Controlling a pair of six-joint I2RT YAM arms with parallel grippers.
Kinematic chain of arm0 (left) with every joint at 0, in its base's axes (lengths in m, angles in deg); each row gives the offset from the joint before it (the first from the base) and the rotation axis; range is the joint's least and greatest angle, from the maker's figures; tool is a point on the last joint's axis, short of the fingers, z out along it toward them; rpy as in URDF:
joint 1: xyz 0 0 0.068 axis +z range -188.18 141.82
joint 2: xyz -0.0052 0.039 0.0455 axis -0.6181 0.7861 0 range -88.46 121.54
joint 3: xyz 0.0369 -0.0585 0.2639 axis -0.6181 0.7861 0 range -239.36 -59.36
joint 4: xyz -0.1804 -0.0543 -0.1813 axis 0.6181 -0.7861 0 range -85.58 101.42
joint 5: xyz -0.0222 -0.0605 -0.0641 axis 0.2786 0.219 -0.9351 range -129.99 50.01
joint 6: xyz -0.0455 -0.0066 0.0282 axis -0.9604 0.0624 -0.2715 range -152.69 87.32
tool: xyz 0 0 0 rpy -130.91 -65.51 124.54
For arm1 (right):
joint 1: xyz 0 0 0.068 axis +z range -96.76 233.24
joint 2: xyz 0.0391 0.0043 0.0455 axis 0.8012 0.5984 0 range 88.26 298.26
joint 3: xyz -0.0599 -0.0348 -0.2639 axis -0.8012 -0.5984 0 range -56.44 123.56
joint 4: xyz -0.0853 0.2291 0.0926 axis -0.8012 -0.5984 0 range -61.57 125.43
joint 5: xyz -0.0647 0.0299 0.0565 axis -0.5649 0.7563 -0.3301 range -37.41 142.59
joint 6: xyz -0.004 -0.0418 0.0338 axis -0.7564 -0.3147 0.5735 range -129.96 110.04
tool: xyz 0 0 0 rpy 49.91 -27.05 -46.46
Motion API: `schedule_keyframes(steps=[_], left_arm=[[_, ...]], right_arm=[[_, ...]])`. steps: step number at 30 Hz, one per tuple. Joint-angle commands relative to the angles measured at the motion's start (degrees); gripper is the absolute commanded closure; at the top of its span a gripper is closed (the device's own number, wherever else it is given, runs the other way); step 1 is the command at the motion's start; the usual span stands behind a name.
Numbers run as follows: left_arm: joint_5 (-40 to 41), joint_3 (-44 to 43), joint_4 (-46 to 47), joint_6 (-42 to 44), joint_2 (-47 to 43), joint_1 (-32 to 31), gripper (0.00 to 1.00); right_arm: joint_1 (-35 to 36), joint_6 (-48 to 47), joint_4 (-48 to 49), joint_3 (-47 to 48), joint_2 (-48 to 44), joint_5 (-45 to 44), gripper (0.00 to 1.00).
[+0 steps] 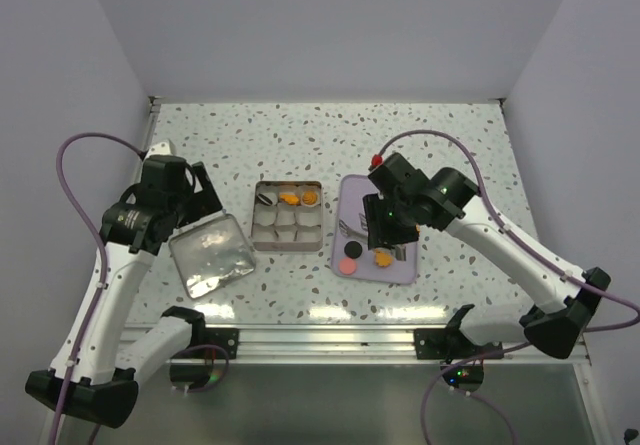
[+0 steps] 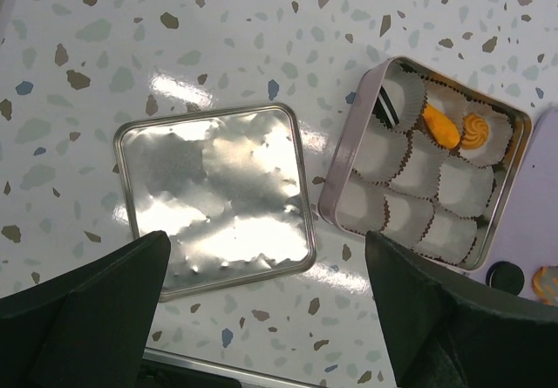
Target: Pack the cookies
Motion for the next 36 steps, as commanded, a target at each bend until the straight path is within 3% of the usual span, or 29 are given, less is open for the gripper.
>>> schedule_keyframes(steps=[1, 7, 36], left_arm=[[-1.7, -0.45, 3.17, 1.28, 1.17, -0.25, 0.0], [-3.28, 0.51, 3.43, 0.75, 0.82, -0.25, 0.0], [-0.74, 3.86, 2.64, 0.93, -3.49, -0.25, 0.0]], right_arm=[[0.03, 3.02, -2.23, -4.63, -4.15, -3.36, 0.51], [0.03, 3.56, -1.54, -9.39, -6.18, -3.01, 0.51], [1.44, 0.74, 0.84, -3.68, 7.62, 1.47, 0.5]])
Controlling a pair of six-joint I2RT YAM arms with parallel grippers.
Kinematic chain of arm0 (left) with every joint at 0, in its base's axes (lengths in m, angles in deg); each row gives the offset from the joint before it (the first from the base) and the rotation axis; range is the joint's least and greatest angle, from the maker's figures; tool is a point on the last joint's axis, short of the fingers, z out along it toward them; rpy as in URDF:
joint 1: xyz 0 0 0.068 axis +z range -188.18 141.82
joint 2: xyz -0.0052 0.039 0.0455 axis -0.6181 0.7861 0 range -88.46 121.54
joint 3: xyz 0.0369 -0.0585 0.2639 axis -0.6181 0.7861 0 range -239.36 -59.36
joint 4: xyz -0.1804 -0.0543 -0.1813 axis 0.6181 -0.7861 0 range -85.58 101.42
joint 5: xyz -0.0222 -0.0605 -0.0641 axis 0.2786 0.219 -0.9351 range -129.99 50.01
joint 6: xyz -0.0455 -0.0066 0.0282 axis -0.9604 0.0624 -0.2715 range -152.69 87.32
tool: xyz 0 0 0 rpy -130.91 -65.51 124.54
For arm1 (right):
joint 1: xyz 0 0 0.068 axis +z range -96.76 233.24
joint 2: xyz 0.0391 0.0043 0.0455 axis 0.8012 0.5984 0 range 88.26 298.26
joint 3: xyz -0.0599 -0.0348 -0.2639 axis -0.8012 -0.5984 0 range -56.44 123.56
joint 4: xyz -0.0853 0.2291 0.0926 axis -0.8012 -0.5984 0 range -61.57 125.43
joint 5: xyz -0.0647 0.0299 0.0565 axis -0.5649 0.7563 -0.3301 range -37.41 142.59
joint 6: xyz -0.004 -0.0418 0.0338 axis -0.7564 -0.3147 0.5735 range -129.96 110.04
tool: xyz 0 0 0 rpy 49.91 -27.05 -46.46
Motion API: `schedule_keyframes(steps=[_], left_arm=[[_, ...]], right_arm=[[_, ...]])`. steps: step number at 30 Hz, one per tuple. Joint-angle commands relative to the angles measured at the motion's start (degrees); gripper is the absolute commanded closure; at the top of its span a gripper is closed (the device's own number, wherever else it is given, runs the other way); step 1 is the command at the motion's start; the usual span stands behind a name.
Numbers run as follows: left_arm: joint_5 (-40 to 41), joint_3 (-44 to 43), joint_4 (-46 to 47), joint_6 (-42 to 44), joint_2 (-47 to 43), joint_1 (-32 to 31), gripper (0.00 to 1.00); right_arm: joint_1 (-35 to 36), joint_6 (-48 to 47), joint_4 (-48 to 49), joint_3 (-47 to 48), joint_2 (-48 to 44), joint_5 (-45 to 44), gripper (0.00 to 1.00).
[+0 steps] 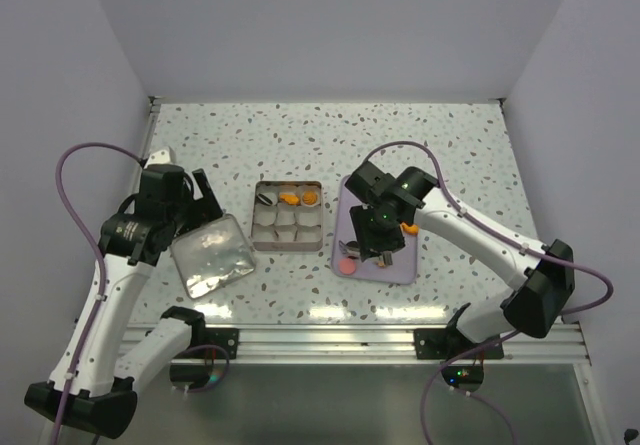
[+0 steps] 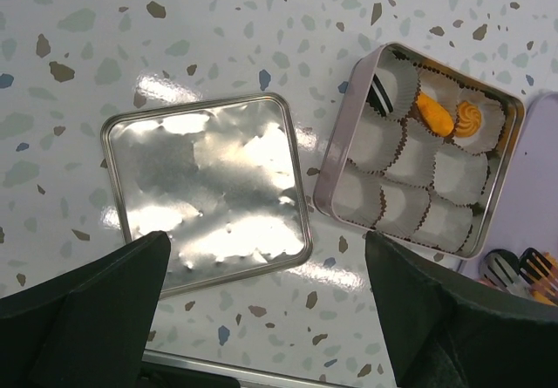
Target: Pack the cookies
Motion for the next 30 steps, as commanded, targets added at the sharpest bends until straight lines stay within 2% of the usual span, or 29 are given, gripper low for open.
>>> schedule_keyframes(steps=[1, 6, 12, 17, 20, 26, 30], left_arm=[[1.47, 0.62, 1.59, 0.6, -0.49, -0.25, 0.0], [1.47, 1.24, 2.3, 0.69, -0.41, -0.25, 0.0], [2.44, 1.5, 2.3, 1.3, -0.84, -0.25, 0.0], [3.23, 1.94, 2.12, 1.83, -1.55, -0.25, 0.0], [3.58, 1.68, 1.94, 2.09, -1.72, -0.17, 0.0], [4.81, 0.45, 0.98, 2.1, -2.34, -0.17, 0.0], [4.81, -0.43, 0.54, 2.18, -2.34, -0.17, 0.0]], right_arm=[[0.5, -0.41, 0.27, 2.42, 0.6, 0.55, 0.5], [1.47, -0.06, -0.96, 2.86, 1.75, -0.5, 0.51], [1.82, 0.2, -2.1, 2.86, 3.06, -1.65, 0.59], [1.73, 0.2, -3.77, 5.4, 4.03, -3.84, 0.61], [1.82, -0.06, -6.4, 10.58, 5.17, -6.9, 0.61], [1.82, -1.55, -14.13, 29.64, 11.23, -14.2, 0.61], [1.82, -2.7, -15.55, 43.08, 16.59, -11.69, 0.62]])
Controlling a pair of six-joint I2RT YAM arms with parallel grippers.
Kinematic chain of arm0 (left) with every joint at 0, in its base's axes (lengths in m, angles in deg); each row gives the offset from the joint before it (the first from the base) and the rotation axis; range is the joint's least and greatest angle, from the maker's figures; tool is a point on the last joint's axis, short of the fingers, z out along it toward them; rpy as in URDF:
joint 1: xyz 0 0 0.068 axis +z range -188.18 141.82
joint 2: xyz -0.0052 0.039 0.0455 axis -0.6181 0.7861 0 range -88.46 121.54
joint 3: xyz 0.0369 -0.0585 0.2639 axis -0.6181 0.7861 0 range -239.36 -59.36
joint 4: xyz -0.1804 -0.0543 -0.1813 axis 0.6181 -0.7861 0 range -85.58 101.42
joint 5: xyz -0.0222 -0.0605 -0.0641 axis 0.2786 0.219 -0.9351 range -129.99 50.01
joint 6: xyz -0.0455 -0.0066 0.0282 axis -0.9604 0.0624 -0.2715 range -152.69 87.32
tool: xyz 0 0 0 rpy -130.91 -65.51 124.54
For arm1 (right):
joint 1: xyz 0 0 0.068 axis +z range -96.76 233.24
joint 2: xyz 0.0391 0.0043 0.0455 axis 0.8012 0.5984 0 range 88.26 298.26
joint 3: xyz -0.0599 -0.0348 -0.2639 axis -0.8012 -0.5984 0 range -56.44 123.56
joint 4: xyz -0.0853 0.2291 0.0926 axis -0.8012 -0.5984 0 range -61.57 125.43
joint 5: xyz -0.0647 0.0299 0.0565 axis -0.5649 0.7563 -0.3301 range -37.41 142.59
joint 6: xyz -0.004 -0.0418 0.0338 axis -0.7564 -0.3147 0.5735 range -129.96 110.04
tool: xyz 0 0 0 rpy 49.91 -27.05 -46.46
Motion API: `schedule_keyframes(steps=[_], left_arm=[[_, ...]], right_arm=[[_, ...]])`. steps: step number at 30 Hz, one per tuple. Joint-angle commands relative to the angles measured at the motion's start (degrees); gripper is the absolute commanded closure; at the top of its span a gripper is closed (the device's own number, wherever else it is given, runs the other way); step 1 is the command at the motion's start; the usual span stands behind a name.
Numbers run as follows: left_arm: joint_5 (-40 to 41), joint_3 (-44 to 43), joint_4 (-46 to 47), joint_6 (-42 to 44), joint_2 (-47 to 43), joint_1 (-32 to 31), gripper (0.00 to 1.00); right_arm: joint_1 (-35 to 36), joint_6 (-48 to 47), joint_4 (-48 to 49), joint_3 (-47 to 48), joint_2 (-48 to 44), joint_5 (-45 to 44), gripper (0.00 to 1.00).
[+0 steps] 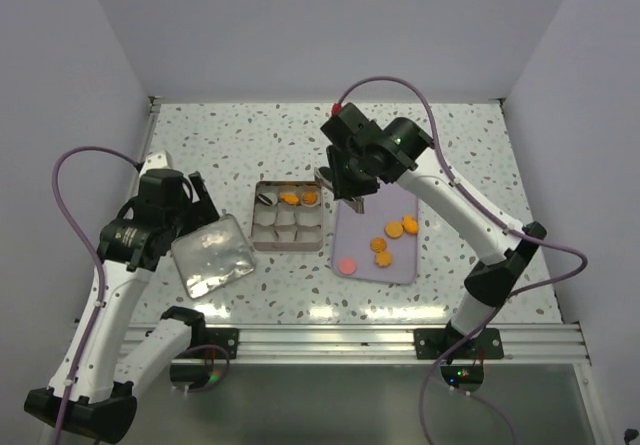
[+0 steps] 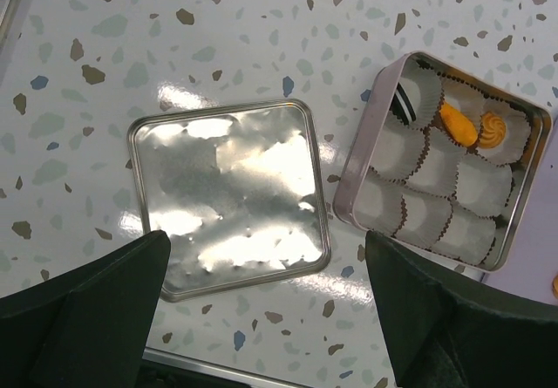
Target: Pack the cookies
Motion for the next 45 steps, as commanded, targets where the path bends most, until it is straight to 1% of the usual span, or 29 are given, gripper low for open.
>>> schedule_keyframes(steps=[1, 4, 8, 13, 17, 23, 31, 36, 45], left_arm=[[1.49, -2.48, 0.45, 1.53, -0.33, -0.19, 0.0], [1.84, -3.54, 0.19, 1.61, 0.11, -0.19, 0.0], [2.19, -4.86, 0.01, 1.79, 0.81, -0.19, 0.0], [3.07, -6.44, -0.6, 2.14, 1.69, -0.19, 0.0], [3.6, -7.23, -0.95, 2.32, 2.13, -0.19, 0.0], [3.51, -7.76, -1.04, 2.14, 2.75, -0.19, 0.0], [3.42, -8.46, -0.95, 1.97, 3.89, -0.19, 0.0], [3.42, -9.08, -1.13, 2.05, 4.24, -0.19, 0.0], [3.25, -9.61, -1.66, 2.23, 4.15, -0.19, 0.0]], right_arm=[[0.22, -2.19, -8.15, 9.29, 4.05, 0.46, 0.62], [0.66, -3.08, -4.81, 13.43, 6.95, 6.77, 0.62], [1.63, -2.55, -1.9, 17.21, 10.65, 11.36, 0.62], [3.12, -2.2, 2.14, 17.75, 14.08, 14.79, 0.62], [3.56, -2.29, 4.08, 16.44, 16.72, 16.55, 0.62], [3.56, -2.73, 7.16, 13.79, 18.83, 17.44, 0.62], [3.56, -3.43, 8.04, 14.06, 21.82, 18.49, 0.62], [3.56, -3.34, 8.3, 13.27, 22.17, 17.79, 0.58], [3.48, -3.34, 7.25, 15.02, 22.35, 16.56, 0.53]])
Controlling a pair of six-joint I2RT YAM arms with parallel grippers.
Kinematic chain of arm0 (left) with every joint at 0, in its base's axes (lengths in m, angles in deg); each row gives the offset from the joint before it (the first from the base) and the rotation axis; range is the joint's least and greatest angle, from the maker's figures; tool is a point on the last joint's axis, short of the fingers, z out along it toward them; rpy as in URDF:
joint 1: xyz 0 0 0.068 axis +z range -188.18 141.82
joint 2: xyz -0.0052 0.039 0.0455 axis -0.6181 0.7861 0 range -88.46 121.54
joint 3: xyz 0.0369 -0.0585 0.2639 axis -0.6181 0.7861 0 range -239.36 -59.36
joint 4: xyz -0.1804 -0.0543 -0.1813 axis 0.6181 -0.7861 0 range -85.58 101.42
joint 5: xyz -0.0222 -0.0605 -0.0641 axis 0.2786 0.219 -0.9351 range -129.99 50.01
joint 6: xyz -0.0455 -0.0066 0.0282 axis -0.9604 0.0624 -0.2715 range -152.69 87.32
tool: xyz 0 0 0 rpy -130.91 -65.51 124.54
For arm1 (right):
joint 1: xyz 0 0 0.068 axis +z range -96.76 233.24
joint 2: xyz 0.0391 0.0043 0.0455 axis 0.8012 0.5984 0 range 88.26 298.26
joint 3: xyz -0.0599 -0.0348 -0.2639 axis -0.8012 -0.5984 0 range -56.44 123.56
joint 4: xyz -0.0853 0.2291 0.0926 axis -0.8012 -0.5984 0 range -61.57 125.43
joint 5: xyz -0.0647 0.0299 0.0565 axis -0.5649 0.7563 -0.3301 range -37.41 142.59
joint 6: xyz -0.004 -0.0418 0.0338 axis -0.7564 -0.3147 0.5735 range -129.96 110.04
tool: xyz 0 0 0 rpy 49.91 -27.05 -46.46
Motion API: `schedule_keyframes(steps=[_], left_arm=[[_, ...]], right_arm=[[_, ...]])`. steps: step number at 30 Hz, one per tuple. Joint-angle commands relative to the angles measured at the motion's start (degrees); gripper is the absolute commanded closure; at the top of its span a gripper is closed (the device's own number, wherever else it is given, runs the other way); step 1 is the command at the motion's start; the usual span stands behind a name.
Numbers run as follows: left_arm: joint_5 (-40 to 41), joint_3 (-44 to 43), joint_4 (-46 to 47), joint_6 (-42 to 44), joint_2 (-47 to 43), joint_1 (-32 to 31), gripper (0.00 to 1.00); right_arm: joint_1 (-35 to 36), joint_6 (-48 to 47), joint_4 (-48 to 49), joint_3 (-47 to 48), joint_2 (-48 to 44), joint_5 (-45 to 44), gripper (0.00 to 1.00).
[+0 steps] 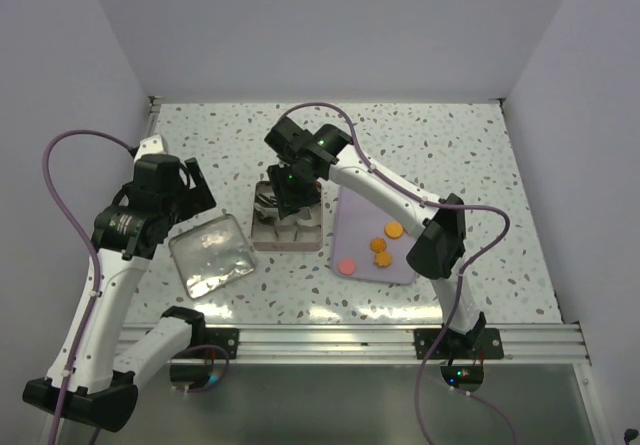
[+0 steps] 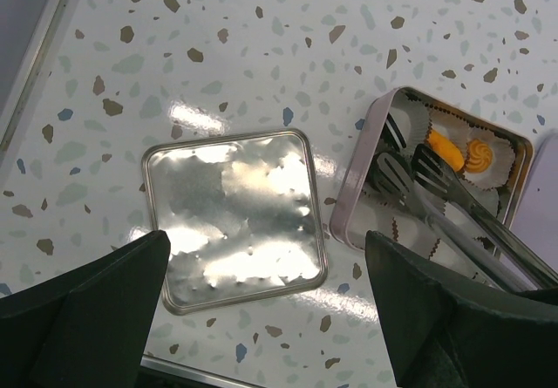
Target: Pack the cookies
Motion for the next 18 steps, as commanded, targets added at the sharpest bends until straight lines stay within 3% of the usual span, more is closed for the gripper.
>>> schedule_keyframes(steps=[1, 11, 18], left_arm=[[0.97, -2.35, -0.26, 1.01, -0.06, -0.19, 0.0], [1.24, -2.7, -1.31, 1.18, -1.12, -0.19, 0.0], [1.41, -2.44, -1.05, 1.18, -1.38, -0.19, 0.0]], right_arm=[[0.02, -0.72, 0.91, 1.73, -0.69, -0.01, 0.53], [-0.06, -0.19, -1.19, 3.93, -2.8, -1.42, 0.53], [-0.24, 0.16, -4.8, 4.37, -9.12, -4.05, 0.53]])
